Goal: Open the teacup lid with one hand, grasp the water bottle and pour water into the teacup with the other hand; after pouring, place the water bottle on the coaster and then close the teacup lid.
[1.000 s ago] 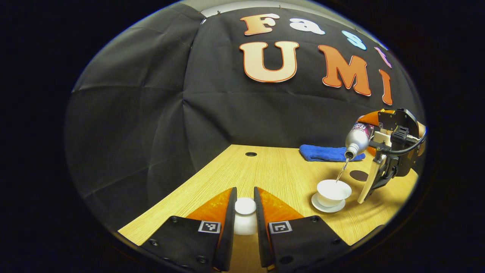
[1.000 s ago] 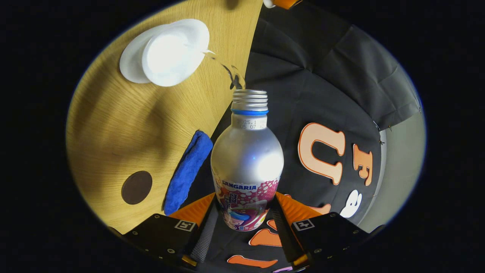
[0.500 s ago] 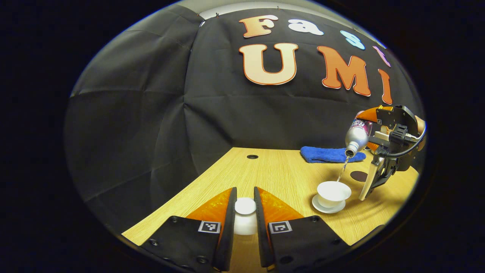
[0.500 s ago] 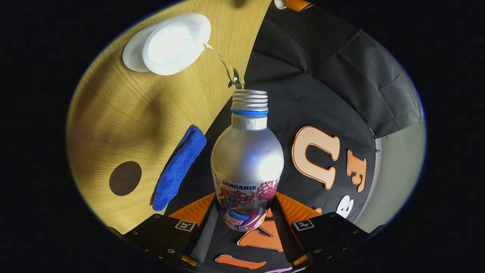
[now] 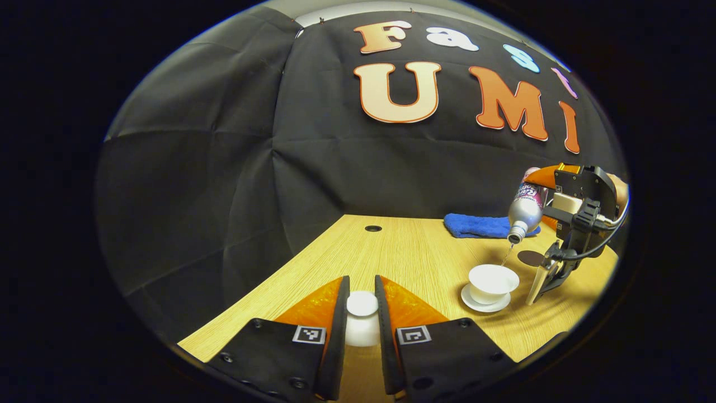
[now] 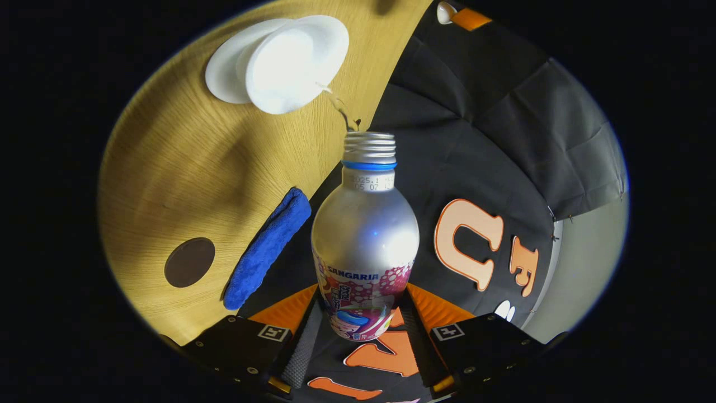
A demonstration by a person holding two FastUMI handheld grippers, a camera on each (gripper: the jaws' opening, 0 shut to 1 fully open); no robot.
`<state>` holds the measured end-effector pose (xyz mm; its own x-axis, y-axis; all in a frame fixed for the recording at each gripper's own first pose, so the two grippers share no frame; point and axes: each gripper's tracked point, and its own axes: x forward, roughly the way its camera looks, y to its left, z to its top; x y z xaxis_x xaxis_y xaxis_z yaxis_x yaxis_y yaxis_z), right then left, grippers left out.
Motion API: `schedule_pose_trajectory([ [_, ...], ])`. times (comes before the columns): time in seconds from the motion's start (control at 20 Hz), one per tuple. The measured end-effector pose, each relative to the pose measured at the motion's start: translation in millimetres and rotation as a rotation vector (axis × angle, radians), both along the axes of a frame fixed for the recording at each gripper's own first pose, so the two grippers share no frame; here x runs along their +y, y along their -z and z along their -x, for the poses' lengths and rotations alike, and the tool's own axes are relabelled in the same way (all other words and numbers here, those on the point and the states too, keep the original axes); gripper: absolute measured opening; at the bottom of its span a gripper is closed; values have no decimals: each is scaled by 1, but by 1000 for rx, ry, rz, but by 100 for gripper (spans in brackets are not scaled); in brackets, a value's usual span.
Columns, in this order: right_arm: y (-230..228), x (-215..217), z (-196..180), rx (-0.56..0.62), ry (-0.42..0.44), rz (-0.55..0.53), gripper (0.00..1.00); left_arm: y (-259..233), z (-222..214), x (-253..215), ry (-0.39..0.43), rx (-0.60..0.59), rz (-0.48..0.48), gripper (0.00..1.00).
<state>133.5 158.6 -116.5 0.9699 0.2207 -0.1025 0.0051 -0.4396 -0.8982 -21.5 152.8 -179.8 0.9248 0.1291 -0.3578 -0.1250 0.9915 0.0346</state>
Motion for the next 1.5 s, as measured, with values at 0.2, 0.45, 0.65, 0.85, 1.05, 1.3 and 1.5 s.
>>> schedule_pose_trajectory([
  [0.2,10,9,2,-2,-22,20,77,1,0,1,-3,1,2,32],
  [0.45,13,18,6,-20,-58,49,77,2,0,0,3,4,-3,32],
  [0.65,14,22,6,-38,-78,55,77,-1,1,-1,3,-4,-2,28],
  [0.85,11,29,9,-54,-95,50,77,-2,1,-2,9,-10,-1,32],
  [1.05,24,25,10,-19,-88,27,78,-6,2,-1,9,-21,-6,32],
  [1.3,40,19,16,78,-31,-115,78,-9,3,-6,16,-25,-10,32],
  [1.5,53,8,19,198,42,-316,78,-16,2,-14,27,-37,-11,32],
])
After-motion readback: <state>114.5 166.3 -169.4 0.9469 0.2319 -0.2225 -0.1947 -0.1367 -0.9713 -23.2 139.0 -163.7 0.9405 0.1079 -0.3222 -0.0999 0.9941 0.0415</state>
